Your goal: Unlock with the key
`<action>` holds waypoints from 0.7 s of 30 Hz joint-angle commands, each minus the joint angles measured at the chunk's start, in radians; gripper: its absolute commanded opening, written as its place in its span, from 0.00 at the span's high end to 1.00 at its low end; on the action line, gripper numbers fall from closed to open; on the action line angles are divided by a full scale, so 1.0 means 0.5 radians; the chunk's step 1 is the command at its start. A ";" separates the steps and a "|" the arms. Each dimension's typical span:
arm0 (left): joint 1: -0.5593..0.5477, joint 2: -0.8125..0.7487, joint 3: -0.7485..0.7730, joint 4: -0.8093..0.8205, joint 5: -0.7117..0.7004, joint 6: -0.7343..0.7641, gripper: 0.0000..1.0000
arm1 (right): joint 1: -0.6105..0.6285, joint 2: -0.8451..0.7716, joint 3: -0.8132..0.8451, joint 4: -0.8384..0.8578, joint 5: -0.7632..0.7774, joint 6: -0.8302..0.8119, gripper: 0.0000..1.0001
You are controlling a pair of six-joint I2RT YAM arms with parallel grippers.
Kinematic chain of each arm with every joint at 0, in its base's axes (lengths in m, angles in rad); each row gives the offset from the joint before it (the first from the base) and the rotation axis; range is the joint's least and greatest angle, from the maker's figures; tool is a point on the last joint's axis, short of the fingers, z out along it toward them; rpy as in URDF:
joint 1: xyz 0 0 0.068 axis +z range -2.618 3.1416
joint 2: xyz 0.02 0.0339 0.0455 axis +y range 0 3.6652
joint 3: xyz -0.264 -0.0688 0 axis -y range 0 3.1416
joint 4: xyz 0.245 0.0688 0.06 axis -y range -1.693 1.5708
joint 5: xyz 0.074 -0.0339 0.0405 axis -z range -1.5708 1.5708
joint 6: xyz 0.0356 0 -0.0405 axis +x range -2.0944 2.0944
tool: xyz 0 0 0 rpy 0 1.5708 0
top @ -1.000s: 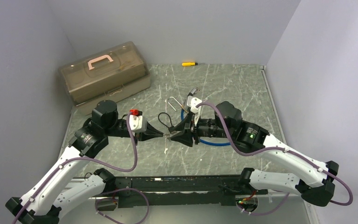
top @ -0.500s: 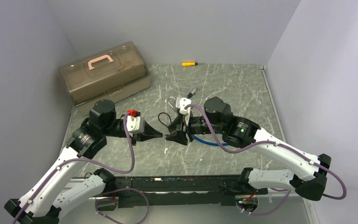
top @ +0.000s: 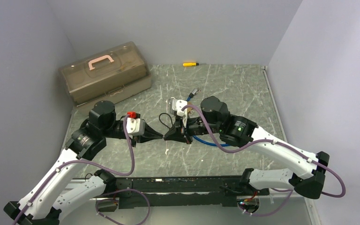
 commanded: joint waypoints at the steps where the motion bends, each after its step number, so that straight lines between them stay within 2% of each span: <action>1: 0.006 -0.033 0.110 -0.010 0.013 0.024 0.86 | -0.010 -0.048 0.062 -0.022 -0.009 0.014 1.00; 2: 0.010 -0.033 0.124 -0.016 0.001 0.026 0.79 | -0.013 -0.065 0.044 -0.018 -0.020 0.027 1.00; 6: 0.033 -0.025 0.195 -0.048 -0.030 0.037 0.67 | -0.021 -0.148 -0.046 0.036 -0.019 0.094 1.00; 11: 0.064 -0.024 0.245 -0.034 -0.041 0.004 0.64 | -0.034 -0.221 -0.105 0.081 -0.026 0.141 1.00; 13: 0.067 -0.027 0.228 -0.028 -0.024 -0.013 0.56 | -0.039 -0.238 -0.119 0.113 -0.032 0.142 1.00; 16: 0.066 -0.034 0.175 -0.023 0.003 -0.020 0.50 | -0.037 -0.274 -0.146 0.195 -0.034 0.220 1.00; 21: 0.067 -0.050 0.053 0.069 0.042 -0.166 0.50 | -0.037 -0.375 -0.271 0.471 0.011 0.299 1.00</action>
